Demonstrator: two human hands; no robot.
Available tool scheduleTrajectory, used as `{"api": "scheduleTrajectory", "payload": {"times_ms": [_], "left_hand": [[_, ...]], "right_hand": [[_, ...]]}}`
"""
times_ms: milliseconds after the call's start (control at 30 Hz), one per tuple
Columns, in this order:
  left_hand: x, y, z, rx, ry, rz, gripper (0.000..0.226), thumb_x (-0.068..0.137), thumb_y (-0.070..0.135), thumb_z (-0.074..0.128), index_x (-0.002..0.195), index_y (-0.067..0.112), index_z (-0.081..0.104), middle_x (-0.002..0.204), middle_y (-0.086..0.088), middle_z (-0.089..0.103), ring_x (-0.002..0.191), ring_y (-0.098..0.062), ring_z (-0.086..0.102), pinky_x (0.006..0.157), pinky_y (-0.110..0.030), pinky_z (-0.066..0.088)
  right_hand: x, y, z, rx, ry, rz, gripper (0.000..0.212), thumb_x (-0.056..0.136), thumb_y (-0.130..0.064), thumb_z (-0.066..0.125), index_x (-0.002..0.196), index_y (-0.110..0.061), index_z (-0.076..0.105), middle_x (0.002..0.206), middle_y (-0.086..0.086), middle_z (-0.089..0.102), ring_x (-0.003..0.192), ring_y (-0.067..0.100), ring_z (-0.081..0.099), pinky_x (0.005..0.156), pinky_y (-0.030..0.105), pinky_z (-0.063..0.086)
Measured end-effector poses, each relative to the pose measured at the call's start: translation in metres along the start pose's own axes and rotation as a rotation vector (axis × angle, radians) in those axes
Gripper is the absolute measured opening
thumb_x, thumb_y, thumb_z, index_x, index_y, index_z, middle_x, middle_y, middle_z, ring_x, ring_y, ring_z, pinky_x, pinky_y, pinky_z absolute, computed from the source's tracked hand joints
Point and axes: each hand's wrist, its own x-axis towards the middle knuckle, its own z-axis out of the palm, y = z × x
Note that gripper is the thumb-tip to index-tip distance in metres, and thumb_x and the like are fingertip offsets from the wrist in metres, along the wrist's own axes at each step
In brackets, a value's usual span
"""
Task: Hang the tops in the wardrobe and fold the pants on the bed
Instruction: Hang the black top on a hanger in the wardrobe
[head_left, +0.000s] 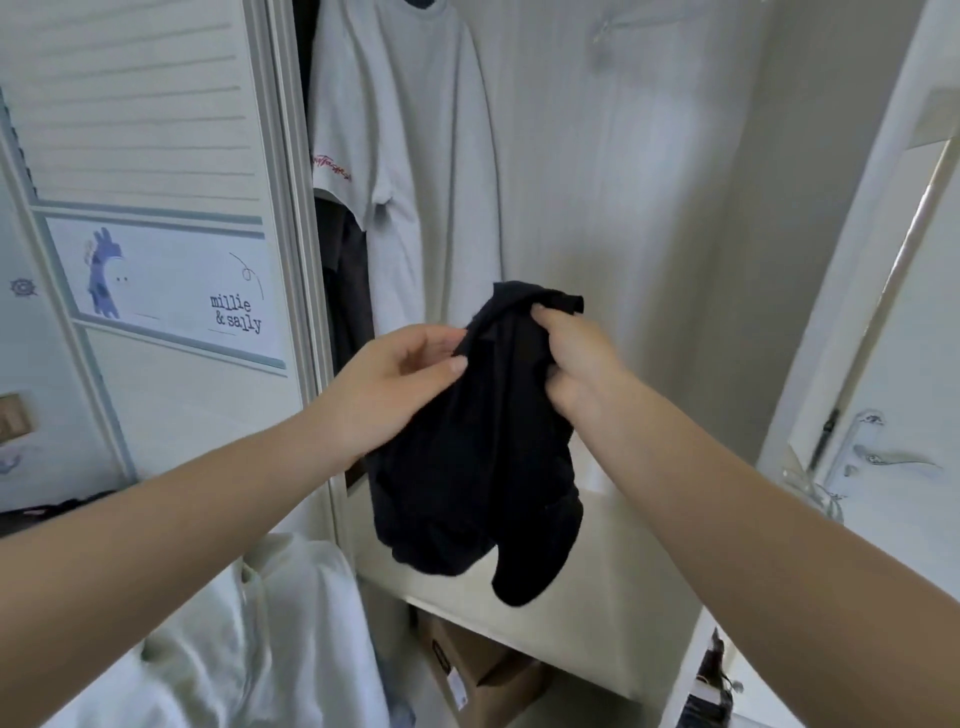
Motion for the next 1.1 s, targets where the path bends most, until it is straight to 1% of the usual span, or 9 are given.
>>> {"api": "scheduleTrajectory", "payload": {"times_ms": [133, 267, 333, 433, 533, 633, 767, 1000, 1100], "left_hand": [[-0.024, -0.019, -0.015, 0.582, -0.106, 0.396, 0.046, 0.087, 0.043, 0.062, 0.130, 0.042, 0.045, 0.142, 0.014, 0.043, 0.134, 0.002, 0.034, 0.112, -0.018, 0.026], [-0.040, -0.045, -0.018, 0.900, -0.156, 0.533, 0.073, 0.076, 0.044, 0.074, 0.139, 0.024, 0.045, 0.155, -0.006, 0.022, 0.147, -0.024, 0.013, 0.116, -0.049, 0.015], [-0.044, -0.055, -0.011, 0.994, -0.134, 0.603, 0.083, 0.072, 0.051, 0.075, 0.142, 0.021, 0.042, 0.155, -0.011, 0.020, 0.146, -0.031, 0.012, 0.113, -0.057, 0.014], [-0.042, -0.064, 0.000, 0.820, -0.037, 0.473, 0.093, 0.072, 0.044, 0.078, 0.146, 0.032, 0.023, 0.156, 0.001, 0.008, 0.147, -0.017, 0.004, 0.116, -0.051, 0.015], [-0.029, -0.066, 0.000, 0.602, 0.102, 0.338, 0.084, 0.076, 0.016, 0.077, 0.141, 0.036, 0.028, 0.147, 0.010, 0.028, 0.138, -0.009, 0.027, 0.116, -0.037, 0.026], [-0.011, -0.055, -0.012, 0.366, 0.155, 0.214, 0.055, 0.082, -0.005, 0.055, 0.112, 0.040, 0.056, 0.113, 0.021, 0.061, 0.109, 0.002, 0.055, 0.099, -0.027, 0.045], [0.016, -0.030, -0.026, 0.286, 0.134, 0.103, 0.036, 0.088, 0.005, 0.052, 0.083, 0.039, 0.065, 0.083, 0.023, 0.068, 0.083, 0.004, 0.063, 0.077, -0.014, 0.044], [0.072, 0.007, -0.033, 0.394, -0.073, 0.041, 0.015, 0.087, 0.020, 0.058, 0.089, 0.015, 0.072, 0.082, -0.006, 0.073, 0.079, -0.020, 0.069, 0.074, -0.035, 0.054], [0.085, 0.009, -0.027, 0.424, -0.114, 0.054, 0.012, 0.086, 0.017, 0.059, 0.087, 0.018, 0.071, 0.085, -0.003, 0.072, 0.082, -0.016, 0.067, 0.074, -0.026, 0.051]], "right_hand": [[0.008, -0.013, 0.020, 0.008, 0.058, 0.015, 0.020, 0.095, -0.010, 0.053, 0.113, -0.005, 0.058, 0.104, 0.013, 0.065, 0.084, 0.025, 0.063, 0.079, 0.038, 0.054], [0.011, -0.020, 0.039, 0.091, 0.073, -0.014, 0.026, 0.095, -0.007, 0.051, 0.121, -0.002, 0.055, 0.116, 0.015, 0.061, 0.093, 0.026, 0.060, 0.092, 0.039, 0.050], [0.012, -0.025, 0.047, 0.180, 0.084, -0.030, 0.027, 0.095, -0.002, 0.048, 0.122, 0.000, 0.054, 0.104, 0.014, 0.062, 0.085, 0.023, 0.059, 0.088, 0.035, 0.049], [0.009, -0.030, 0.057, 0.280, 0.091, -0.022, 0.015, 0.095, 0.002, 0.045, 0.101, -0.001, 0.058, 0.081, 0.009, 0.056, 0.069, 0.018, 0.055, 0.079, 0.029, 0.047], [0.010, -0.034, 0.060, 0.325, 0.091, -0.015, 0.018, 0.095, 0.002, 0.044, 0.081, -0.004, 0.054, 0.083, 0.010, 0.058, 0.069, 0.018, 0.055, 0.083, 0.027, 0.047], [0.014, -0.033, 0.056, 0.239, 0.111, 0.015, 0.016, 0.095, 0.000, 0.047, 0.107, -0.002, 0.058, 0.115, 0.013, 0.061, 0.098, 0.024, 0.060, 0.096, 0.032, 0.047], [0.005, -0.018, 0.036, -0.050, -0.030, 0.081, 0.023, 0.093, -0.010, 0.056, 0.116, -0.005, 0.056, 0.107, 0.012, 0.063, 0.090, 0.022, 0.063, 0.066, 0.032, 0.056], [-0.021, -0.020, 0.035, -0.754, -0.477, -0.030, 0.041, 0.084, -0.040, 0.067, 0.122, -0.027, 0.058, 0.114, -0.008, 0.066, 0.099, 0.009, 0.066, 0.085, 0.035, 0.056], [-0.021, -0.009, 0.035, -1.084, -0.371, -0.271, 0.063, 0.081, -0.021, 0.068, 0.137, -0.030, 0.040, 0.119, -0.008, 0.058, 0.099, 0.011, 0.063, 0.084, 0.033, 0.056]]}}
